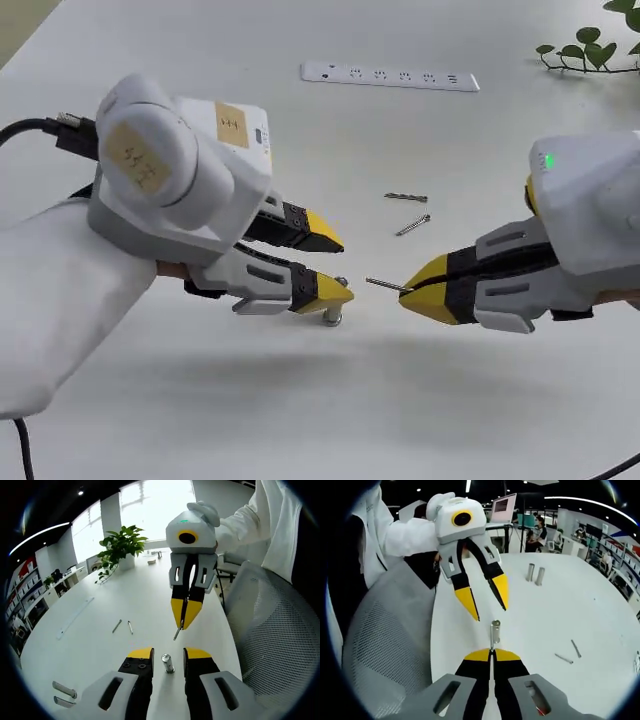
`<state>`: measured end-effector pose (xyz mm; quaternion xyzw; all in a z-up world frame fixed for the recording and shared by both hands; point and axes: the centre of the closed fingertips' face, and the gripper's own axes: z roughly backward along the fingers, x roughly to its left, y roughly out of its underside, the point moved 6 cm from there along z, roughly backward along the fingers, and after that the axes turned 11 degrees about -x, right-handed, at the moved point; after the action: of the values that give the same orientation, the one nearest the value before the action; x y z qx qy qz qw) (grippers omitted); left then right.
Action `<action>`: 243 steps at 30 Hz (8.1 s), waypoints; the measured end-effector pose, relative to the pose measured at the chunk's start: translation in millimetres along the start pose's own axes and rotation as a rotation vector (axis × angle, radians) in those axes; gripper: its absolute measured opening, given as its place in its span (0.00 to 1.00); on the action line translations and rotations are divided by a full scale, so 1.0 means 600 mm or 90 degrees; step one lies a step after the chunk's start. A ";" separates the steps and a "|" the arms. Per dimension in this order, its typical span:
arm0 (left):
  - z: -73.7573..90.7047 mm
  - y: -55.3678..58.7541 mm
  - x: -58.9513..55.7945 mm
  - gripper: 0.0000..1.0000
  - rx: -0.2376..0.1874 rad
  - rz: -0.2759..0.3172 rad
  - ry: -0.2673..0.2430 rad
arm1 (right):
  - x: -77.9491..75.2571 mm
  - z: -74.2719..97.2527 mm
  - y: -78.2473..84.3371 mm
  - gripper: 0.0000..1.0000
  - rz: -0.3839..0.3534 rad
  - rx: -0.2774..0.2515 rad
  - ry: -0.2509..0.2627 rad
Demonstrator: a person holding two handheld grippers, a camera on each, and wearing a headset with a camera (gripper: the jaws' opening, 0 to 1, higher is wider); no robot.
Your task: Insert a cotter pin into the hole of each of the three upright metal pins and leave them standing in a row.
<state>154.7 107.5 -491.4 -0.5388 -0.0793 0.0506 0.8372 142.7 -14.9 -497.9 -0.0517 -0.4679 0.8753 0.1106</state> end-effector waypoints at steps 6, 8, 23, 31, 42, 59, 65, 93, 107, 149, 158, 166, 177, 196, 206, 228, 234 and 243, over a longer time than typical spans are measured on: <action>-0.013 0.017 0.003 0.20 0.002 0.037 -0.013 | -0.012 -0.009 0.014 0.00 0.002 0.026 -0.004; -0.017 0.023 0.002 0.17 0.009 0.037 -0.008 | -0.017 -0.012 0.020 0.00 0.003 0.034 -0.007; -0.035 0.040 0.001 0.06 0.029 0.044 0.024 | -0.024 -0.024 0.029 0.00 -0.005 0.055 -0.029; -0.034 0.040 0.000 0.06 0.030 0.024 0.032 | -0.020 -0.035 0.021 0.00 0.007 0.047 -0.046; -0.035 0.040 -0.002 0.06 0.034 0.021 0.039 | -0.021 -0.043 0.023 0.00 0.022 0.048 -0.060; -0.036 0.042 -0.004 0.06 0.039 0.019 0.039 | -0.016 -0.066 0.007 0.00 0.084 0.053 -0.079; -0.035 0.041 -0.005 0.06 0.040 0.017 0.041 | -0.016 -0.076 0.001 0.00 0.135 0.061 -0.098; -0.033 0.042 -0.004 0.06 0.049 0.003 0.050 | -0.018 -0.078 -0.006 0.00 0.179 0.071 -0.121; 0.014 0.060 -0.017 0.48 0.020 0.062 0.005 | -0.017 -0.061 -0.006 0.11 0.095 0.012 -0.098; 0.071 0.113 -0.067 0.99 -0.043 0.228 -0.087 | -0.006 -0.106 -0.002 0.05 0.023 -0.005 -0.097; 0.075 0.113 -0.070 0.99 -0.047 0.231 -0.086 | -0.006 -0.106 -0.005 0.04 0.035 0.003 -0.107; 0.083 0.112 -0.066 0.99 -0.053 0.231 -0.099 | -0.027 -0.113 -0.017 0.04 0.073 -0.010 -0.110; 0.095 0.117 -0.061 0.99 -0.053 0.236 -0.116 | -0.068 -0.143 -0.041 0.04 0.118 -0.018 -0.117; 0.104 0.118 -0.058 0.99 -0.053 0.243 -0.132 | -0.101 -0.175 -0.053 0.04 0.126 -0.013 -0.134; 0.107 0.122 -0.068 0.99 -0.052 0.256 -0.131 | -0.102 -0.177 -0.054 0.04 0.123 -0.018 -0.131; 0.110 0.096 -0.059 0.99 -0.087 0.268 -0.165 | -0.061 -0.083 -0.067 0.42 -0.008 -0.117 -0.023; 0.115 0.086 -0.055 0.99 -0.100 0.276 -0.185 | -0.044 -0.034 -0.042 0.54 -0.089 -0.144 0.029; 0.119 0.074 -0.051 0.99 -0.128 0.295 -0.207 | -0.017 0.007 -0.017 0.66 -0.182 -0.188 0.060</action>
<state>111.3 184.9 -505.3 -0.6077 -0.0919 0.3174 0.7221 153.4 -15.4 -487.4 -0.0415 -0.5880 0.7691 0.2471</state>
